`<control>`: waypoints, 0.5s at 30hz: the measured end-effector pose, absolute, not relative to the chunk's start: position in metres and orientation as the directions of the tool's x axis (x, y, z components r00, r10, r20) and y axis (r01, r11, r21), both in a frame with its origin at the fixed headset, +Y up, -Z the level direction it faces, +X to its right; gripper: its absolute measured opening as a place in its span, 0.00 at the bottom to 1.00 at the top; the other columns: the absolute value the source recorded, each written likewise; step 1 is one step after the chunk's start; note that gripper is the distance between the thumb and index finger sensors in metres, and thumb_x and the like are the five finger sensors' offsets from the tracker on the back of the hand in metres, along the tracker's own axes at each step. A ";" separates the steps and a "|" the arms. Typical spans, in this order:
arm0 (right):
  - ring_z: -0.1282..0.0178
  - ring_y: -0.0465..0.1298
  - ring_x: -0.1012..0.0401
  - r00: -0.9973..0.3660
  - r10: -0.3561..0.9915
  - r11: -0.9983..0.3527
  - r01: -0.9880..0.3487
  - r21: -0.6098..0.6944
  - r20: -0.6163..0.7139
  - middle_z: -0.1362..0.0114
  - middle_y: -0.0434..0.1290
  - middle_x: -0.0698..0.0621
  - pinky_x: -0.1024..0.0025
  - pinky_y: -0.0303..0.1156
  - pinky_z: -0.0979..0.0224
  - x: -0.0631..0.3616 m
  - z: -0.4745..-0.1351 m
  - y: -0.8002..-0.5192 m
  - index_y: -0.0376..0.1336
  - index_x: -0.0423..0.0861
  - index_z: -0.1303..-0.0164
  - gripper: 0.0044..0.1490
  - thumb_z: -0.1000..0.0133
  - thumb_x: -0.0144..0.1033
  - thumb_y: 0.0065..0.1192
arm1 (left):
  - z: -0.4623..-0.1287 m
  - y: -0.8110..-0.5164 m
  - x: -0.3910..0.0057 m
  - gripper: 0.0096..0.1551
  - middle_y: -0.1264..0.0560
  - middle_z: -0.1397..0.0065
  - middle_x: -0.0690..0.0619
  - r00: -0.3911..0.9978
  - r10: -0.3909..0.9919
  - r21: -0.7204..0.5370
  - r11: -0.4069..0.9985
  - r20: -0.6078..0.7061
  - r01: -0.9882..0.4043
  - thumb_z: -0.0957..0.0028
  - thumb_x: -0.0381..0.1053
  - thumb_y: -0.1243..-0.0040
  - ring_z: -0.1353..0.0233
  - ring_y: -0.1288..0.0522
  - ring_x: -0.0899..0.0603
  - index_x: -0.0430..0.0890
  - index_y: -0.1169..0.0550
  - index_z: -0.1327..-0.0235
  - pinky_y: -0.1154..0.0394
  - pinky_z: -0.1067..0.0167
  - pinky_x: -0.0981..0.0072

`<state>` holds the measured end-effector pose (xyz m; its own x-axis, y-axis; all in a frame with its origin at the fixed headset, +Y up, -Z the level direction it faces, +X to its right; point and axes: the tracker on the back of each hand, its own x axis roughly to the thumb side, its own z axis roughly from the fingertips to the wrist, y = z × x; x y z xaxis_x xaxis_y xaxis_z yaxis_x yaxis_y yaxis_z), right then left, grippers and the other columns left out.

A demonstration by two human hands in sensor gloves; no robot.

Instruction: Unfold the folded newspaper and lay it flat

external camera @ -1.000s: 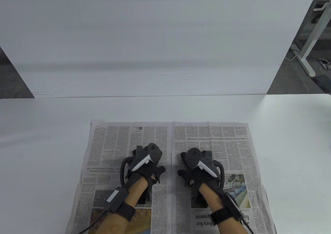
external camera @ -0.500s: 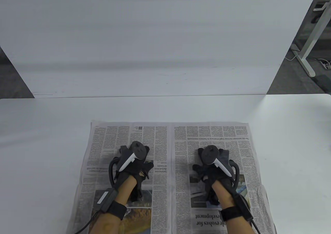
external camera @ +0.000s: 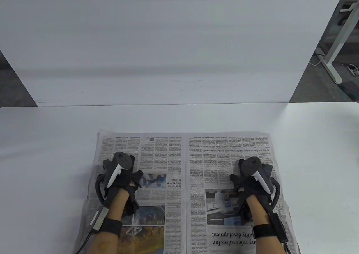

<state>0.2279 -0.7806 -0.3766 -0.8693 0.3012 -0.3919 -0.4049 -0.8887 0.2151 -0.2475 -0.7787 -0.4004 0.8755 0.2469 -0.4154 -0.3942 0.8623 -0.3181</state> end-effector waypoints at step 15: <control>0.15 0.33 0.37 -0.827 0.306 -0.887 -0.427 0.174 -0.471 0.10 0.38 0.46 0.22 0.35 0.30 0.249 -0.371 -0.781 0.44 0.56 0.18 0.49 0.45 0.60 0.60 | -0.396 -0.779 -0.273 0.43 0.65 0.14 0.51 0.837 0.220 -0.273 0.877 -0.502 -0.395 0.47 0.66 0.47 0.18 0.70 0.27 0.67 0.52 0.22 0.66 0.28 0.21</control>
